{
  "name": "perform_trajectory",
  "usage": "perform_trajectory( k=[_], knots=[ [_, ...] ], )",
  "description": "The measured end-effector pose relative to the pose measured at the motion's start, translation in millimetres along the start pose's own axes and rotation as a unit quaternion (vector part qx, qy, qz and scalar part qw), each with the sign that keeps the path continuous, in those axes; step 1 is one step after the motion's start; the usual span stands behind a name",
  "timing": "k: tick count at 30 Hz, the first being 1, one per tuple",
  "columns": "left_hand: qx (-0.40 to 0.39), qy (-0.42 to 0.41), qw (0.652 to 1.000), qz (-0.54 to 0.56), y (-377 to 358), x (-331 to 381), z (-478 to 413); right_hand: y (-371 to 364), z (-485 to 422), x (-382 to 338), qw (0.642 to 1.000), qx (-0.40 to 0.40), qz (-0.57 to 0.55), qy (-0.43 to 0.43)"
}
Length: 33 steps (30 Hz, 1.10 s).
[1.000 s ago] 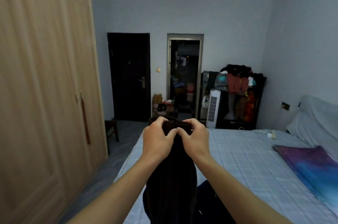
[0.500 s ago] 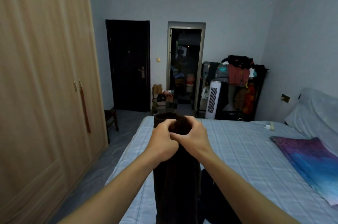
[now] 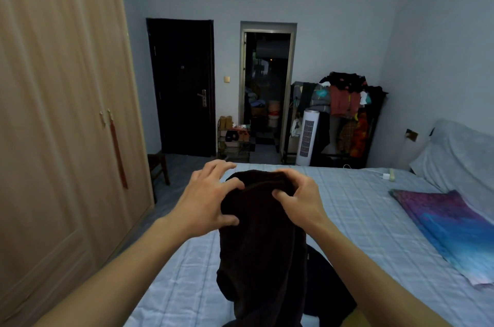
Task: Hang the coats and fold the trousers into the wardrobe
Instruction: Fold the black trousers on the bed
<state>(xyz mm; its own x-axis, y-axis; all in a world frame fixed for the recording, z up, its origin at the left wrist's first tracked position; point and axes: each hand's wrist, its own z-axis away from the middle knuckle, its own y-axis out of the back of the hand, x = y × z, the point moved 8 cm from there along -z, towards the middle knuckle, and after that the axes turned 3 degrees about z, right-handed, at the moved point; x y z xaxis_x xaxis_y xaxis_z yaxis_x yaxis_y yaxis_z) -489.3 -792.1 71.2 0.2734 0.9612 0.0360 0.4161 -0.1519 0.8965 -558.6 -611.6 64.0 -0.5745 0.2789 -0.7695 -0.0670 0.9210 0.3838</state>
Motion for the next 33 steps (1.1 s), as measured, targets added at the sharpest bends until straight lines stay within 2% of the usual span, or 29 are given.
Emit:
perform_trajectory(
  k=[4,9,13,18,23,30,33],
  knots=[
    [-0.001,-0.01,1.0,0.007,2,-7,-2,10,3,-3,0.999,-0.013,-0.03,0.022],
    [-0.042,-0.102,0.993,-0.041,-10,7,-5,17,5,-3,0.998,-0.016,-0.043,0.041],
    [-0.018,-0.127,0.99,-0.054,-9,12,-5,19,5,2,0.997,-0.019,-0.055,0.042],
    [0.003,-0.102,0.995,0.002,-3,2,-5,22,4,3,0.997,-0.034,-0.066,0.037],
    [0.05,-0.092,0.993,0.05,7,9,-5,30,5,3,0.998,-0.019,-0.025,0.051],
    [0.144,-0.065,0.977,0.144,31,27,-13,40,10,-7,0.994,0.029,0.047,0.092],
    [0.169,-0.046,0.964,0.199,37,31,-18,38,18,0,0.996,0.009,0.065,0.062]
  ],
)
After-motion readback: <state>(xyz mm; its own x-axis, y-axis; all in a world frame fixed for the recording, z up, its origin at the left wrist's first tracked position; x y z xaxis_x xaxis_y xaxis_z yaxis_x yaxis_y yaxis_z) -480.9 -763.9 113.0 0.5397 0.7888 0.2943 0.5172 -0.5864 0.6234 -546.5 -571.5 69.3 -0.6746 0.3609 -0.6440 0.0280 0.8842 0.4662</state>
